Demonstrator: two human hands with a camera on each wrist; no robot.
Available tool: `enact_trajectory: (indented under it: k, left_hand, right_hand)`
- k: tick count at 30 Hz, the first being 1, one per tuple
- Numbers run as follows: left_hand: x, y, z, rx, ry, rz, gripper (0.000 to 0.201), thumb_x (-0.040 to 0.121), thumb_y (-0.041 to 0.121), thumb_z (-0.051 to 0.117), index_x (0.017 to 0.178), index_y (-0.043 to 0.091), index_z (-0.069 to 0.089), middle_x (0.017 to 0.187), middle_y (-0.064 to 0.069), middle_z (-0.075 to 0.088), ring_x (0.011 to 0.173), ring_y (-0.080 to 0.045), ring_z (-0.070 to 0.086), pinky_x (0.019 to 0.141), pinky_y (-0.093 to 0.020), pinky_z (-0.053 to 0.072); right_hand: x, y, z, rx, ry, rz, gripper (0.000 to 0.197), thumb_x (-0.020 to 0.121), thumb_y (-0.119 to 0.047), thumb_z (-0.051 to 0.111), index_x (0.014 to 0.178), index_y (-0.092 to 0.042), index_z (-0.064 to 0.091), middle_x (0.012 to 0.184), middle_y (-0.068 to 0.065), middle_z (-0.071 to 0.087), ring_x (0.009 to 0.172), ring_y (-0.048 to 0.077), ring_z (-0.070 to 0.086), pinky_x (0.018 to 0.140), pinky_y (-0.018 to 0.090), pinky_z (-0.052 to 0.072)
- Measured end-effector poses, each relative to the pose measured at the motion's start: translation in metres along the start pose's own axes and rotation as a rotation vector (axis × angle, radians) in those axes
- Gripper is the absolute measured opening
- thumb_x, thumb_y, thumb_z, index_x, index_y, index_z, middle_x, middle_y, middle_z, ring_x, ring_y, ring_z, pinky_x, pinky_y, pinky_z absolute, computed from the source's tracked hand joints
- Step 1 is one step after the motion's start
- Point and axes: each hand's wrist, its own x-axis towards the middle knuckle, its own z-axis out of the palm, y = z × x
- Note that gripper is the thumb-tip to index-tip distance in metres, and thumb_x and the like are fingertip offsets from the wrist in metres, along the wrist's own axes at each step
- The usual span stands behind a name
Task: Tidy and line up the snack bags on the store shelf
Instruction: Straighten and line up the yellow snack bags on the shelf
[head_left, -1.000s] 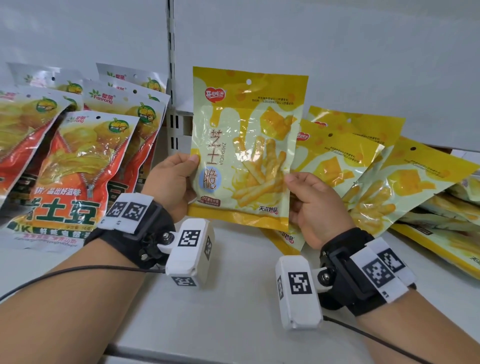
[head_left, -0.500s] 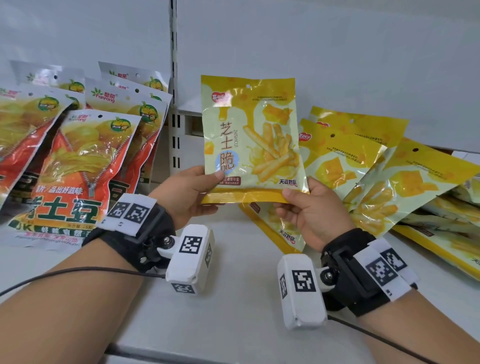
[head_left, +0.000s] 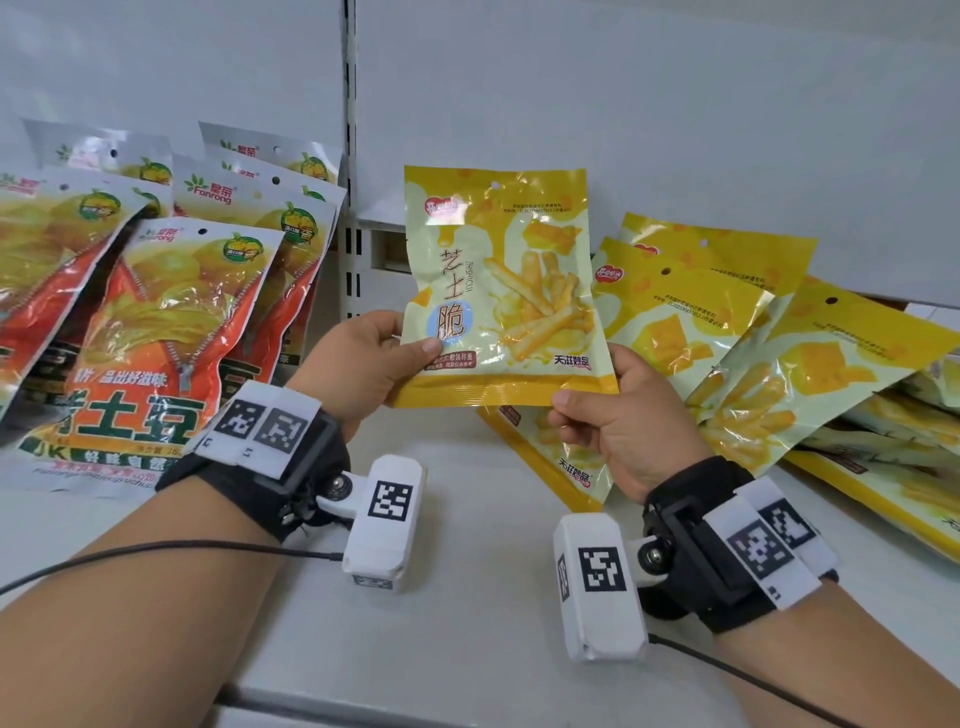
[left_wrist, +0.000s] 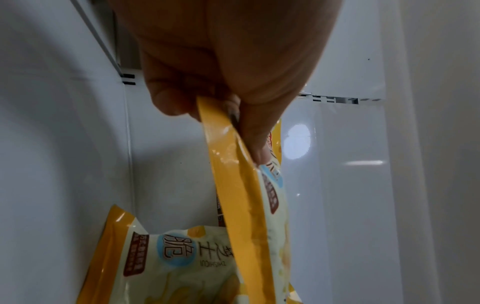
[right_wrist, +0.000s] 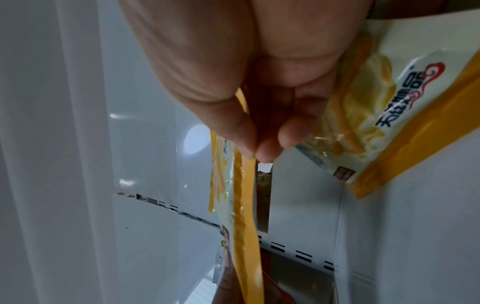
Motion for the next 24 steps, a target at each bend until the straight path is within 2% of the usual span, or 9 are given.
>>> enact_trajectory:
  k: [4,7,12,14,16,19,21,22,24]
  left_hand:
    - [-0.002,0.002,0.003,-0.216,-0.036,0.029,0.027,0.07,0.027,0.068,0.094,0.016,0.063,0.074,0.005,0.074,0.063,-0.006,0.068,0.055,-0.018,0.054]
    - [-0.001,0.004,0.001,-0.296,0.043,0.051,0.005,0.087,0.012,0.06,0.091,0.015,0.06,0.073,0.006,0.074,0.062,-0.004,0.067,0.054,-0.016,0.053]
    - [0.001,0.008,-0.005,-0.337,0.154,0.127,0.009,0.09,0.008,0.058,0.087,0.017,0.058,0.088,-0.002,0.069,0.068,-0.007,0.067,0.059,-0.018,0.052]
    - [-0.002,0.012,0.0,-0.365,0.101,0.163,0.009,0.086,0.006,0.06,0.088,0.015,0.058,0.084,0.0,0.07,0.067,-0.007,0.067,0.06,-0.018,0.053]
    - [-0.008,0.017,0.008,-0.367,-0.003,0.183,0.01,0.079,0.013,0.062,0.088,0.013,0.057,0.079,0.003,0.072,0.07,-0.009,0.067,0.066,-0.022,0.054]
    - [-0.017,0.018,0.019,-0.332,-0.253,0.166,0.041,0.077,0.046,0.07,0.098,0.013,0.061,0.087,-0.002,0.069,0.082,-0.014,0.064,0.079,-0.029,0.052]
    - [-0.021,0.018,0.024,-0.329,-0.398,0.117,0.075,0.057,0.07,0.072,0.105,0.013,0.062,0.093,-0.003,0.071,0.089,-0.014,0.066,0.085,-0.028,0.051]
    - [-0.023,0.018,0.026,-0.337,-0.427,0.101,0.081,0.053,0.074,0.072,0.106,0.013,0.063,0.095,-0.003,0.072,0.091,-0.015,0.066,0.087,-0.028,0.051]
    - [-0.023,0.018,0.029,-0.342,-0.354,0.096,0.063,0.068,0.065,0.068,0.103,0.013,0.063,0.093,-0.005,0.072,0.089,-0.016,0.067,0.086,-0.029,0.051]
  right_hand:
    - [0.001,0.001,0.0,0.031,0.003,0.008,0.028,0.082,0.01,0.061,0.097,-0.014,0.056,0.063,-0.004,0.067,0.053,0.01,0.062,0.046,0.02,0.049]
    - [0.004,0.003,-0.001,0.077,0.061,0.038,0.036,0.081,0.007,0.064,0.105,-0.016,0.051,0.066,0.001,0.065,0.052,0.012,0.058,0.046,0.02,0.047]
    - [0.004,0.001,-0.002,0.091,0.106,0.017,0.027,0.081,-0.002,0.066,0.097,-0.019,0.052,0.063,0.0,0.056,0.05,0.008,0.053,0.05,0.023,0.045]
    - [0.001,-0.002,0.003,0.089,0.009,0.01,0.032,0.074,-0.014,0.073,0.1,-0.022,0.055,0.071,-0.006,0.064,0.065,0.008,0.06,0.058,0.024,0.05]
    - [-0.004,-0.002,0.009,0.067,-0.107,0.023,0.052,0.06,-0.034,0.076,0.107,-0.03,0.054,0.093,-0.009,0.068,0.083,0.009,0.063,0.07,0.027,0.052]
    - [-0.01,0.0,0.019,0.101,-0.26,0.074,0.076,0.05,-0.049,0.085,0.116,-0.037,0.049,0.118,-0.003,0.062,0.098,0.013,0.062,0.072,0.028,0.052]
    - [-0.011,0.002,0.02,0.097,-0.27,0.077,0.068,0.061,-0.03,0.085,0.119,-0.034,0.05,0.119,0.0,0.063,0.103,0.018,0.062,0.07,0.027,0.052]
    - [-0.011,0.002,0.02,0.089,-0.251,0.063,0.06,0.071,-0.015,0.078,0.121,-0.031,0.05,0.118,0.004,0.064,0.102,0.022,0.062,0.07,0.027,0.053]
    - [-0.009,0.002,0.017,0.084,-0.222,0.054,0.051,0.084,0.008,0.058,0.123,-0.023,0.049,0.117,0.011,0.065,0.094,0.026,0.066,0.067,0.026,0.054]
